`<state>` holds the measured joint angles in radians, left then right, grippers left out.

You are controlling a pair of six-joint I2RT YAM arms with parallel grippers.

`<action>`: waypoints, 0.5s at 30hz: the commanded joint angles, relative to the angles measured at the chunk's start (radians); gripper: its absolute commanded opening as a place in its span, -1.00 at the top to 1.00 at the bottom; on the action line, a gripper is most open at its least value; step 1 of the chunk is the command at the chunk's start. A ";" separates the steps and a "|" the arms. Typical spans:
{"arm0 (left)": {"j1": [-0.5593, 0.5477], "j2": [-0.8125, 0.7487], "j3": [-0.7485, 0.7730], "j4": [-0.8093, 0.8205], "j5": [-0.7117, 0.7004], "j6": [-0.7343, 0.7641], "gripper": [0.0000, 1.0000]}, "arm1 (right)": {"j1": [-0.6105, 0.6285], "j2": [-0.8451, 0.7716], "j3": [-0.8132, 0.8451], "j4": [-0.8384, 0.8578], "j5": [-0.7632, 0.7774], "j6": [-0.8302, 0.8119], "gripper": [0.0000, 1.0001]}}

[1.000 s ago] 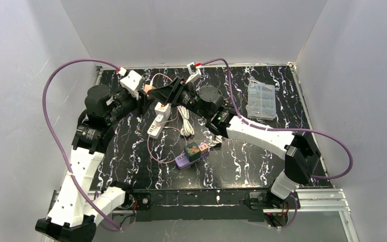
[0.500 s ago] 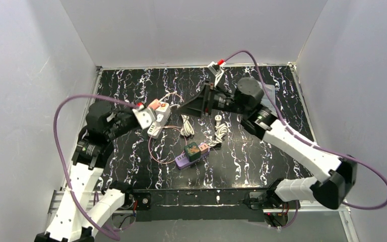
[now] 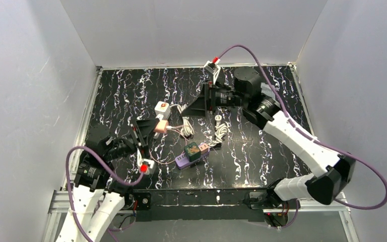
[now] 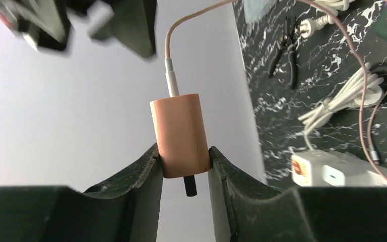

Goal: Insert the plug
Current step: Pick up the plug from the center of the board.

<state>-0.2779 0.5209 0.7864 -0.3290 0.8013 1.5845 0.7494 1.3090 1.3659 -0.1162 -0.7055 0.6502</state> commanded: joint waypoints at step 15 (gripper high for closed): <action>0.000 -0.056 -0.026 -0.292 0.315 0.749 1.00 | 0.081 0.091 -0.283 0.702 -0.224 0.562 -0.58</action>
<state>-0.2779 0.4500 0.7757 -0.6144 1.0718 2.0598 0.7982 1.4239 1.0969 0.3714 -0.8825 1.0790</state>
